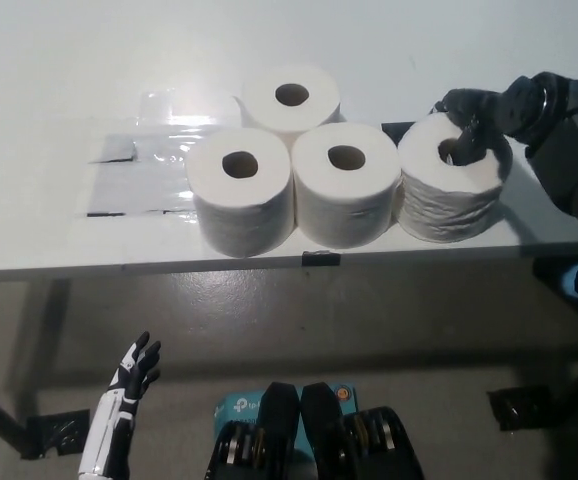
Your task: A few rolls of toilet paper are kept infront of the robot and the robot uses its right hand to lift one of the rolls and and places it on top of the other rolls to stack it.
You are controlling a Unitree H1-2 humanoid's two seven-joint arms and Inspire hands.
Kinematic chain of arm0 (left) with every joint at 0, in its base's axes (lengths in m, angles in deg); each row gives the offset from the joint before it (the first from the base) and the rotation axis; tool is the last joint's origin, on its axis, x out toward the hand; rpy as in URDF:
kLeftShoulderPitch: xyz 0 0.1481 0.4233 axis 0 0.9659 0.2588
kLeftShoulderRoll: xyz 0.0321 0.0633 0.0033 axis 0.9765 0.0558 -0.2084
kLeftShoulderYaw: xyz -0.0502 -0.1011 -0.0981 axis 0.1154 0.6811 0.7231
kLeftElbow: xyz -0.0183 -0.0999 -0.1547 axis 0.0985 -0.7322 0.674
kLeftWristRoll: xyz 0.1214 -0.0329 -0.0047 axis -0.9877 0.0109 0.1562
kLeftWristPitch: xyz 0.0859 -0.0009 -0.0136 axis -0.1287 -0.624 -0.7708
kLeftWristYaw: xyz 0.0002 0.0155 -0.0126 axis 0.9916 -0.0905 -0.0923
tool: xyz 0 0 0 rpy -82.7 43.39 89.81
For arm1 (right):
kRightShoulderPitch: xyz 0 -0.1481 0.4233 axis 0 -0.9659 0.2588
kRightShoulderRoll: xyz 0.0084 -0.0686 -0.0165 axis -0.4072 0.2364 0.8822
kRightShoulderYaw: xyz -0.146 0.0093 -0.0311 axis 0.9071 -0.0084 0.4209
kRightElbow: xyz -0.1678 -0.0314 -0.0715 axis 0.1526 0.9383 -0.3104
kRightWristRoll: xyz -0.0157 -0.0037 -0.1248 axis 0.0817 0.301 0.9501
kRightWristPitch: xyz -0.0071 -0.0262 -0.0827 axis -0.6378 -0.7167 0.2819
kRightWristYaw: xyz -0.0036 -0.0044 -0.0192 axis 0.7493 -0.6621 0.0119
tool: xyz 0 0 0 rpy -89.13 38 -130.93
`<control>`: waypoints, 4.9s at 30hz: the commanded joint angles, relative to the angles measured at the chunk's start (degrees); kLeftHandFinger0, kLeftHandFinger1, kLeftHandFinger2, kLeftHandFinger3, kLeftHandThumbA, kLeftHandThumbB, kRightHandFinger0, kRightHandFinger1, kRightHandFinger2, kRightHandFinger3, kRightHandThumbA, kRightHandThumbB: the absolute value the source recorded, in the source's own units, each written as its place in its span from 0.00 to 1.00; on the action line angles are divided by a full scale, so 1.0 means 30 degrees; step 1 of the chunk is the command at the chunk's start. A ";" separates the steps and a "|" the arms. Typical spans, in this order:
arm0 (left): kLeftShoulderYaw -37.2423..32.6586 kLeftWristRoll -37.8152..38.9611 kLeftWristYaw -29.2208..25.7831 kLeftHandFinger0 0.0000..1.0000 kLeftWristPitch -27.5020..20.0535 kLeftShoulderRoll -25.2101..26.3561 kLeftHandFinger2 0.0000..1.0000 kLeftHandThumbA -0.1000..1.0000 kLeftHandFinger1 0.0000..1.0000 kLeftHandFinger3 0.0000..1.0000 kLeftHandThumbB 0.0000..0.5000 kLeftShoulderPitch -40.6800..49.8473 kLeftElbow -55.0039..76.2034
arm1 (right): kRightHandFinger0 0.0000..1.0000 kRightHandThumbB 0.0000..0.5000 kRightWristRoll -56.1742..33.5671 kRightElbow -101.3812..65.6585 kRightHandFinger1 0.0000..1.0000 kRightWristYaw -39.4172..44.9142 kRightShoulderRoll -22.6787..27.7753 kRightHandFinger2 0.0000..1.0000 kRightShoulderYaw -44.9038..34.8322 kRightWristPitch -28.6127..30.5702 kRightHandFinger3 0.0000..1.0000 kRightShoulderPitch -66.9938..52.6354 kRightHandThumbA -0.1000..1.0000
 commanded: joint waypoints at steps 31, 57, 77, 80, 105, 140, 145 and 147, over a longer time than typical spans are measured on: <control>0.0607 0.0906 0.0071 1.00 -0.0413 0.0309 1.00 1.00 1.00 1.00 0.46 -0.0489 0.0468 | 0.00 0.00 -0.5008 0.0185 0.27 -0.1231 0.2827 0.62 -0.7366 0.0764 0.49 -0.1437 0.74; 0.0800 0.0858 -0.0040 1.00 -0.0682 0.0276 1.00 1.00 1.00 1.00 0.40 -0.0320 0.0294 | 0.00 0.24 -1.3895 0.0470 0.00 0.2585 0.2364 0.00 -2.1334 -0.3830 0.00 -0.1605 0.92; 0.0859 0.1242 0.0215 1.00 -0.0711 0.0352 1.00 1.00 1.00 1.00 0.44 -0.0405 0.0204 | 0.00 0.08 -1.3151 -0.1330 0.00 0.2984 0.1850 0.00 -1.7805 -0.4320 0.00 0.2087 0.85; 0.0833 0.1144 0.0162 1.00 -0.0569 0.0302 1.00 1.00 1.00 1.00 0.43 -0.0365 0.0295 | 0.00 0.07 -1.2769 -0.1722 0.00 0.2883 0.1317 0.00 -1.6359 -0.4046 0.00 0.2551 0.88; 0.0532 0.1333 0.0428 1.00 -0.0521 0.0386 1.00 1.00 1.00 1.00 0.35 -0.0583 0.0390 | 0.00 0.08 -1.0564 -0.1883 0.00 0.0164 -0.1621 0.25 -1.0698 -0.3955 0.44 0.4299 0.62; 0.0396 0.1246 0.0306 1.00 -0.0401 0.0456 1.00 1.00 1.00 1.00 0.32 -0.0667 0.0448 | 0.00 0.00 -0.4532 -0.0729 0.31 -0.2116 -0.1914 0.68 -0.3020 -0.0244 0.64 0.3602 0.74; 0.0342 0.1049 0.0275 1.00 -0.0347 0.0518 1.00 1.00 1.00 1.00 0.28 -0.0752 0.0527 | 0.00 0.00 -0.4487 -0.0725 0.27 -0.2119 -0.2036 0.67 -0.2910 -0.0122 0.79 0.3687 0.74; 0.0311 0.1007 0.0265 1.00 -0.0386 0.0518 1.00 1.00 1.00 1.00 0.28 -0.0803 0.0512 | 0.00 0.00 -0.4653 -0.0702 0.29 -0.1957 -0.2071 0.68 -0.3164 -0.0133 0.81 0.3687 0.73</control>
